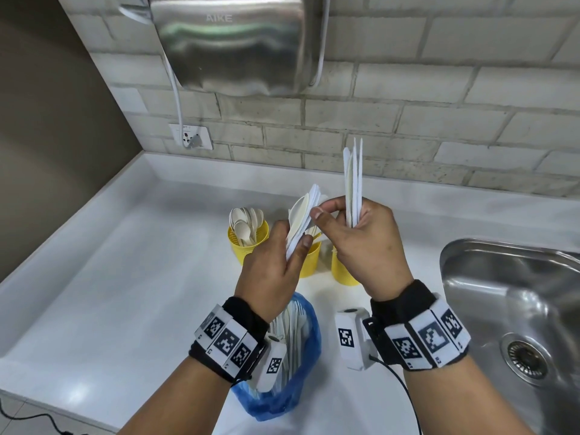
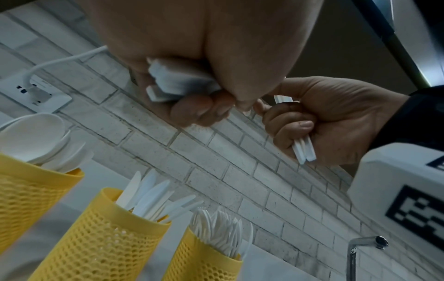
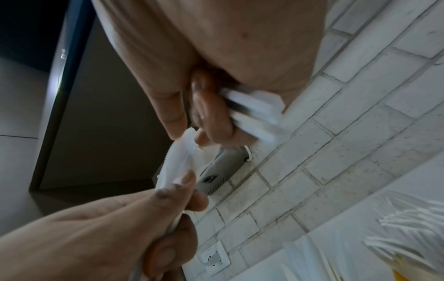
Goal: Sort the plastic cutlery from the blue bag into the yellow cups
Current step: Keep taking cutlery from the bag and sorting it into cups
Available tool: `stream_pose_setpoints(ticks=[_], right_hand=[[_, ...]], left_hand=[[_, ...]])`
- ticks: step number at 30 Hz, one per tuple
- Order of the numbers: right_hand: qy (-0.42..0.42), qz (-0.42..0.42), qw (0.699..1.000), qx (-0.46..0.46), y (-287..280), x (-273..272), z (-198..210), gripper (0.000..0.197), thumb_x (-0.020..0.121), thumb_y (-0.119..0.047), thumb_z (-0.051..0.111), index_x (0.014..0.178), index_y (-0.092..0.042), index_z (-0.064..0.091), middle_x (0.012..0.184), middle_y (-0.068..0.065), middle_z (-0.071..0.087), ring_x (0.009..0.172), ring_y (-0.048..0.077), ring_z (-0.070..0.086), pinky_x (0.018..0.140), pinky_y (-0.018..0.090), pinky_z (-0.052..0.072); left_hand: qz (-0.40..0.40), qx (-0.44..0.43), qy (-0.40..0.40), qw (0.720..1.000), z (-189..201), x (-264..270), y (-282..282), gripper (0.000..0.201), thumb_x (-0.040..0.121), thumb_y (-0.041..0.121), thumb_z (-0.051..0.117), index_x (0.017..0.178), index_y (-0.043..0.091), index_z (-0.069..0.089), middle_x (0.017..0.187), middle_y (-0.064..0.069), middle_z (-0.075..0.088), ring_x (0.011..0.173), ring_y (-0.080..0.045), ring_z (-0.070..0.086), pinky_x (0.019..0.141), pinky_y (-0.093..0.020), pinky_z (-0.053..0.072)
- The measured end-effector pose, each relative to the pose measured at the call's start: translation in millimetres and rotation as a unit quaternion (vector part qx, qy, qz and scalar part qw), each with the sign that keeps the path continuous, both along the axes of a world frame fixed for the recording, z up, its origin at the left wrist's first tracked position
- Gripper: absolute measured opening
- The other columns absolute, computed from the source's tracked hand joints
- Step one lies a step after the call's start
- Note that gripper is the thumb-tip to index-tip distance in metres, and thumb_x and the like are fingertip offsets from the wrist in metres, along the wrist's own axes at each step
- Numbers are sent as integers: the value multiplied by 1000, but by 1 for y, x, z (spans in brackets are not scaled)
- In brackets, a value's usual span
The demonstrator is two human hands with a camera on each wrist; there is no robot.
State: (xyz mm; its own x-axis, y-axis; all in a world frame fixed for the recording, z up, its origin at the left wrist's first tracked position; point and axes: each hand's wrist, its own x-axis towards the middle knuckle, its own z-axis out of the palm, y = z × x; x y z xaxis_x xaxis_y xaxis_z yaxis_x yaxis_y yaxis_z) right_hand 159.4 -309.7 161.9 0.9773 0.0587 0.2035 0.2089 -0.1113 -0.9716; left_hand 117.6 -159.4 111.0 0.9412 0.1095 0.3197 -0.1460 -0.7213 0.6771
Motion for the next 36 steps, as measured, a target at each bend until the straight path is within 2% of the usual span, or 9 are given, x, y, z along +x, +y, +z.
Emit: stream_pose_setpoints(ticks=[4,7,10,13,19,24,28,32,36], right_hand=[[-17,-6,1000,4,1,-2,0,11,91,-19,77,98,-21,70,57,-6,48,47,9,49,54,24,44],[-27,-5,1000,5,1,-1,1,17,91,-14,74,106,-22,71,55,-14,51,50,4,53,57,19,46],[-38,-17,999,12,3,0,1,10,91,-10,74,98,-17,72,52,-17,52,57,8,62,60,17,49],[-31,-25,999,15,5,1,0,7,91,-11,75,91,-18,72,54,-16,53,64,16,67,65,20,54],[0,-42,999,22,6,3,0,10,91,-12,69,84,-20,70,59,-9,61,53,9,58,61,27,48],[41,-52,988,141,4,3,4,12,93,-10,66,85,-19,66,51,-9,53,40,7,47,54,27,38],[23,-5,995,99,2,-2,5,14,95,-15,72,82,-13,66,51,-10,56,41,4,50,51,23,39],[25,-33,984,175,-2,-2,7,13,96,-11,71,85,-7,65,53,-3,61,39,7,51,47,24,41],[15,-6,992,129,-2,-3,3,20,96,-18,73,78,-9,68,50,-10,57,43,4,50,52,23,40]], left_hand=[[-9,2,1,1000,0,0,0,41,100,56,34,114,20,49,67,10,54,64,-5,56,52,-12,35],[-12,-2,3,1000,0,0,-1,38,100,54,37,114,21,49,67,13,53,62,-2,55,53,-11,36],[-9,1,0,1000,-1,1,-1,34,102,52,40,115,22,48,69,12,55,63,-3,56,52,-14,36],[-9,2,-2,1000,-1,2,-1,35,101,54,39,115,23,47,71,11,56,64,-6,57,51,-14,35],[-12,0,-4,1000,-2,1,0,42,96,60,40,113,22,47,71,15,54,63,-4,54,52,-12,34],[-23,-1,-5,1000,-1,-1,0,42,96,62,42,107,22,46,70,13,53,62,-3,55,50,-16,35],[-32,-8,-10,999,1,-1,1,44,95,62,44,106,20,46,72,9,56,63,-8,56,52,-26,42],[-37,-13,-6,999,3,-1,2,49,93,66,43,106,20,46,74,7,58,64,-9,57,54,-29,45],[-37,1,-7,999,4,-1,0,48,93,65,43,108,20,45,70,12,53,61,-5,55,51,-20,36]])
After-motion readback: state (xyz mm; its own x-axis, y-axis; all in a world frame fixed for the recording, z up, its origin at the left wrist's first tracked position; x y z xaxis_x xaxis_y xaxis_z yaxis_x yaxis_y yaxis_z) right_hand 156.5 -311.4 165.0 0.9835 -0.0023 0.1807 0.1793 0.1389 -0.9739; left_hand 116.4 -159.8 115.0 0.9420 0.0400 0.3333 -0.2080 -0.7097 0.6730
